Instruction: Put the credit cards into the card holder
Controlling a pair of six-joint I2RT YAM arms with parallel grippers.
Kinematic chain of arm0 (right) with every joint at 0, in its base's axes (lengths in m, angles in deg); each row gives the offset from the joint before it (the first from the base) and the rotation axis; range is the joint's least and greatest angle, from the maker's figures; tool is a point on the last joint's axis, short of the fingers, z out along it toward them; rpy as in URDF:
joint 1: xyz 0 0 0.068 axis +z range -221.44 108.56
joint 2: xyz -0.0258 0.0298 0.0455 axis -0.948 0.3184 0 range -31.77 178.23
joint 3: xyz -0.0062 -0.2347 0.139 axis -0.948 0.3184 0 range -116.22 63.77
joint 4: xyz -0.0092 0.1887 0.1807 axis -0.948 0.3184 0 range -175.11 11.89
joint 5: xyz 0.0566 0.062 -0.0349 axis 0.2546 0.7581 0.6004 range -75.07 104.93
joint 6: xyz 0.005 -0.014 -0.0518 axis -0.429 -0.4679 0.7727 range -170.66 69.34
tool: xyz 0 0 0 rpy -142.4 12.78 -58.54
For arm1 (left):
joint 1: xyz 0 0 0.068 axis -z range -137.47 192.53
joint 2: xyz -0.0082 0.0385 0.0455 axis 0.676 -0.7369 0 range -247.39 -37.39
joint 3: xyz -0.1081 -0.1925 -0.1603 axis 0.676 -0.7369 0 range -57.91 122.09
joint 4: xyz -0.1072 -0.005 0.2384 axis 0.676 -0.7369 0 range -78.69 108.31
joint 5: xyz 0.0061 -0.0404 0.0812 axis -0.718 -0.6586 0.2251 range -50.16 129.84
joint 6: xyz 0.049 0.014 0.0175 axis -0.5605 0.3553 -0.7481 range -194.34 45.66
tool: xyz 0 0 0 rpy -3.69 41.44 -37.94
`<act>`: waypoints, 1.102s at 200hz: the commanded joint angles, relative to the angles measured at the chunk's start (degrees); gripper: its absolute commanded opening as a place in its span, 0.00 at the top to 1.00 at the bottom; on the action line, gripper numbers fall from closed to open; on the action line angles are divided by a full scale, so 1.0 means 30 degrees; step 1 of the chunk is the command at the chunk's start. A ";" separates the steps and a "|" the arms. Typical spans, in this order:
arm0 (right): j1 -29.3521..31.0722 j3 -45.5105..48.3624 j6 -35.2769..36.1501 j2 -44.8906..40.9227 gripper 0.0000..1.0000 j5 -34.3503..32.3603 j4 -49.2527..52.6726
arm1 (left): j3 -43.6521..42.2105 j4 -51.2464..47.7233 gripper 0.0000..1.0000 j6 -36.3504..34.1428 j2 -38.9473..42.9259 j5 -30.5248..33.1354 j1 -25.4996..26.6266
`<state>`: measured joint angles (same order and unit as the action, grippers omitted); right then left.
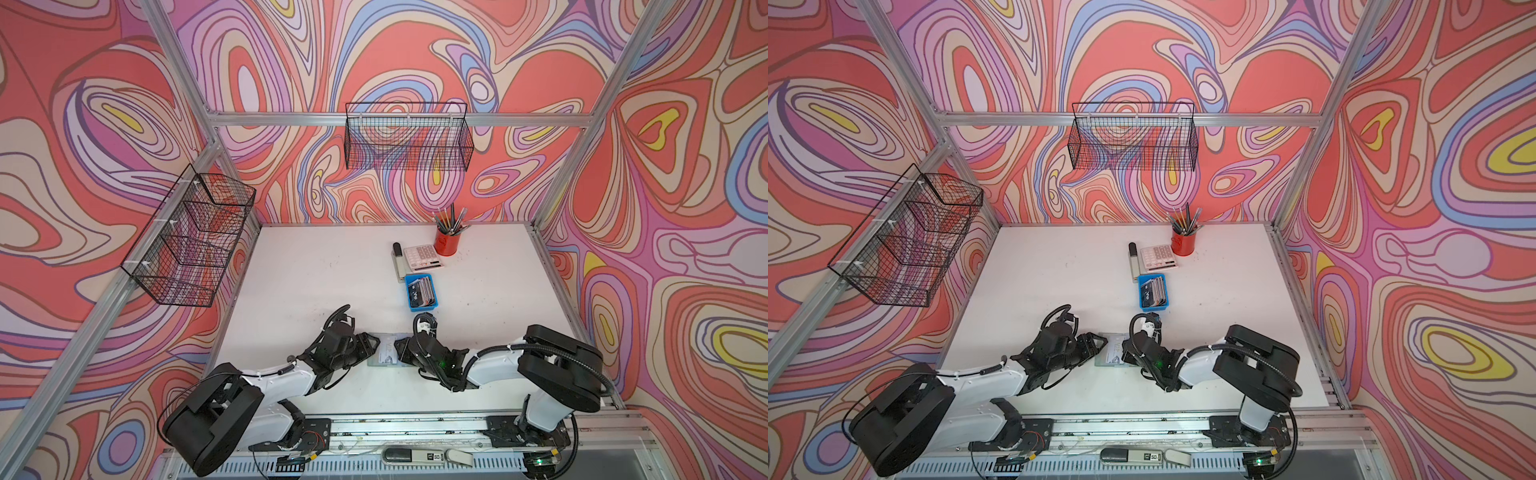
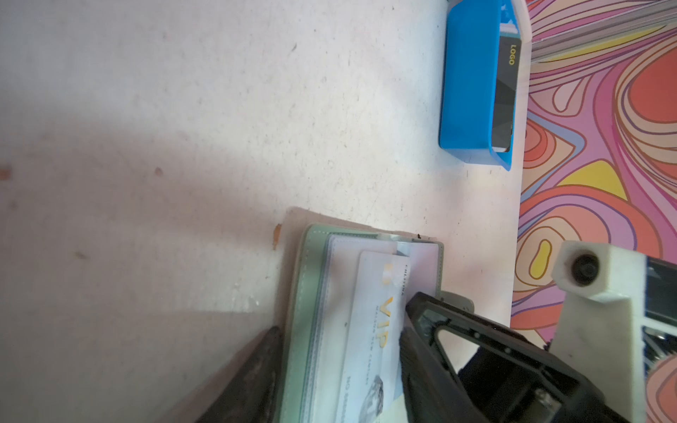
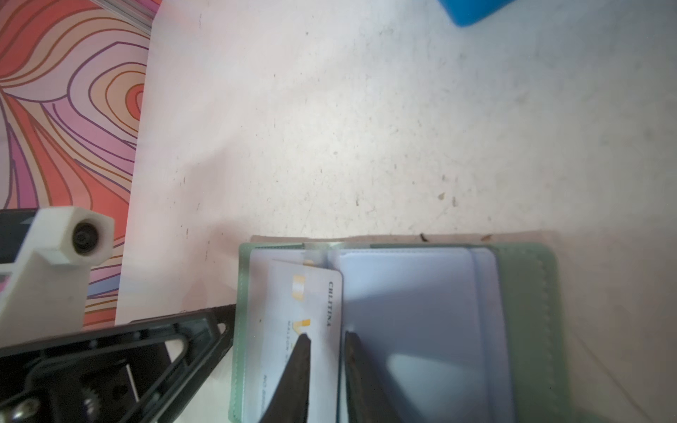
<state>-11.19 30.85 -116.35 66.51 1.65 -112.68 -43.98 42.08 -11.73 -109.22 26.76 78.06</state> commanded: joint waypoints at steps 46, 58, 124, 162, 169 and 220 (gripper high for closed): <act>0.0803 -0.1435 0.0359 0.1679 0.83 0.0934 -0.0720 | 0.0026 -0.0132 0.46 0.0103 -0.0547 -0.0500 -0.0036; 0.0948 -0.1725 0.0482 0.1711 0.83 0.0772 -0.0462 | -0.0001 -0.0030 0.46 0.0156 -0.0601 -0.0589 -0.0036; 0.1113 -0.1724 0.0849 0.1428 0.80 0.0305 -0.0271 | -0.0842 0.0776 0.46 0.0844 0.0096 -0.0319 0.0165; 0.1113 -0.0551 0.1117 -0.1320 0.67 -0.1425 0.1483 | -0.1151 -0.0792 0.45 0.0256 0.1283 0.0301 0.0198; 0.1126 -0.0369 0.1100 -0.1727 0.66 -0.1740 0.1952 | -0.1162 -0.1055 0.45 0.0117 0.1467 0.0375 0.0198; 0.1128 0.1169 0.0515 -0.2454 0.59 -0.2971 0.2393 | -0.1088 -0.3380 0.43 -0.1720 0.3151 0.1962 0.0169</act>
<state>-8.08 32.49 -113.58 58.60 -4.25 -108.25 -47.56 39.00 -12.26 -102.18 28.23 78.50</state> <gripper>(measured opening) 0.412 0.553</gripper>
